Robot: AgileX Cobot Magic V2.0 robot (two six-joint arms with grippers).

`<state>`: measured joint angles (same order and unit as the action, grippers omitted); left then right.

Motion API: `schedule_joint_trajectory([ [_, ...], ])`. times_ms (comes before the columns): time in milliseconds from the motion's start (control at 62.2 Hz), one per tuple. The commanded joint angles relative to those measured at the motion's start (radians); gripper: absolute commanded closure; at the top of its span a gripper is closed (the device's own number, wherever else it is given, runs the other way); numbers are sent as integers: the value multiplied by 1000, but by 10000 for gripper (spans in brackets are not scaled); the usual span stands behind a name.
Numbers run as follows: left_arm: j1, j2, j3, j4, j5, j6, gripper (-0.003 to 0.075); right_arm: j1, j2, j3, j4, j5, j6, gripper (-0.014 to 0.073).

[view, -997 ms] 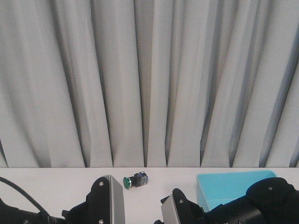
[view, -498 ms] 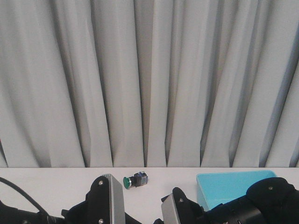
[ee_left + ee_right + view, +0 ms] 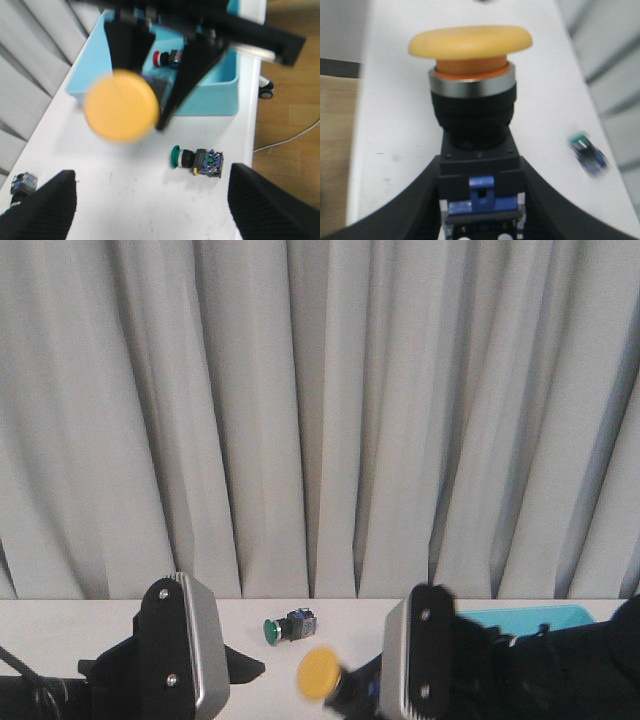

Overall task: Pick red and yellow buttons and place in box
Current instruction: 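Lower the yellow button into the blue box and open the right gripper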

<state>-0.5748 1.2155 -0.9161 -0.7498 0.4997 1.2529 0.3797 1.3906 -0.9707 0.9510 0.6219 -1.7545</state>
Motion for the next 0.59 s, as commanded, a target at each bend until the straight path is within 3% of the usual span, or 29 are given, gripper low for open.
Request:
schedule_joint_trajectory([
  [0,0,-24,-32,32,-66,-87,130,-9,-71,-31,-98,-153,275,405],
  [177,0,-17,-31,75,-96,-141,132,-9,-86,-31,-384,-224,821,405],
  [370,0,-16,-31,73,-94,-141,133,-59,-83,-31,-731,-130,1341,405],
  [482,0,-16,-31,73,-94,-143,133,-165,-73,-31,-824,-10,1498,405],
  [579,0,-16,-31,73,-94,-145,133,-246,-46,-31,-829,82,1525,405],
])
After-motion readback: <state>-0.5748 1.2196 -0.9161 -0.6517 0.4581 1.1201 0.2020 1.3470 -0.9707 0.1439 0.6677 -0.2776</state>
